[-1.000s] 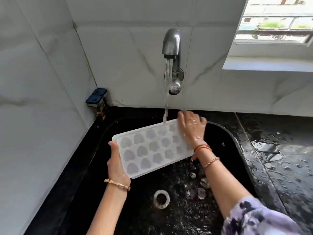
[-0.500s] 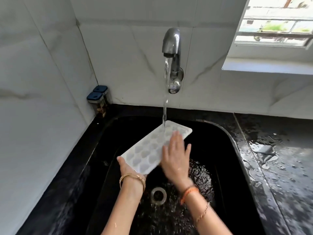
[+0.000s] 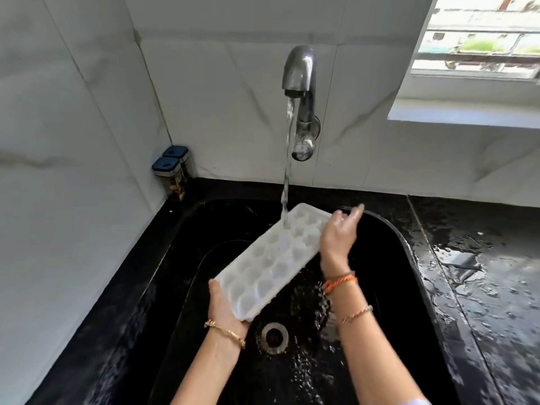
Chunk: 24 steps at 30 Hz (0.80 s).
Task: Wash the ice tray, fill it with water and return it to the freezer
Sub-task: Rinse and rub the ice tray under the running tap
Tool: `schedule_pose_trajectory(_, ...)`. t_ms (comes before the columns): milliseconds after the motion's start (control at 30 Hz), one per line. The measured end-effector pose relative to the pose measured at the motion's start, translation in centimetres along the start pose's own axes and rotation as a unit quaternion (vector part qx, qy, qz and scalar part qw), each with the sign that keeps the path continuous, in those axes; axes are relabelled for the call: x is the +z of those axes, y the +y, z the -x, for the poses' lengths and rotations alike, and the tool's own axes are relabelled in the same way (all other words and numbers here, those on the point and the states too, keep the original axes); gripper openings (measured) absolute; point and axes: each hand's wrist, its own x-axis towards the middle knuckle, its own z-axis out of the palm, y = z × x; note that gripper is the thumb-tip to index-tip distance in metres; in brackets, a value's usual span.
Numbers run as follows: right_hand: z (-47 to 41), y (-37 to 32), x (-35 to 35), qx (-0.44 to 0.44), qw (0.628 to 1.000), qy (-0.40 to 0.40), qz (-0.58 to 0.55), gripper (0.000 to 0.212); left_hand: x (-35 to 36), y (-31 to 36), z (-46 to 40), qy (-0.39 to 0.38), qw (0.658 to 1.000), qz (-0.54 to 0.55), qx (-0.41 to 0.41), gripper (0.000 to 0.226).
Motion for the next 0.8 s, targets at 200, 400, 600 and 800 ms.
schedule_pose_trajectory(200, -2.1, 1.5, -3.6, 0.184, 0.976, -0.105, -0.053, 0.02, 0.9, 3.0, -0.6, -0.064, 0.995, -0.058, 0.048, 0.063)
schedule_pose_trajectory(400, -0.6, 5.7, -6.0, 0.289, 0.944, 0.019, -0.156, 0.027, 5.9, 5.5, 0.5, -0.121, 0.967, -0.215, 0.068, 0.051)
schedule_pose_trajectory(600, -1.3, 6.0, -4.5, 0.276, 0.955, -0.083, -0.07, 0.019, 4.2, 6.7, -1.0, -0.105, 0.976, -0.186, 0.041, 0.036)
schedule_pose_trajectory(800, -0.1, 2.9, -5.5, 0.084, 0.968, -0.237, -0.029, 0.02, -0.2, 4.7, -3.5, 0.035, 0.983, -0.179, -0.003, 0.036)
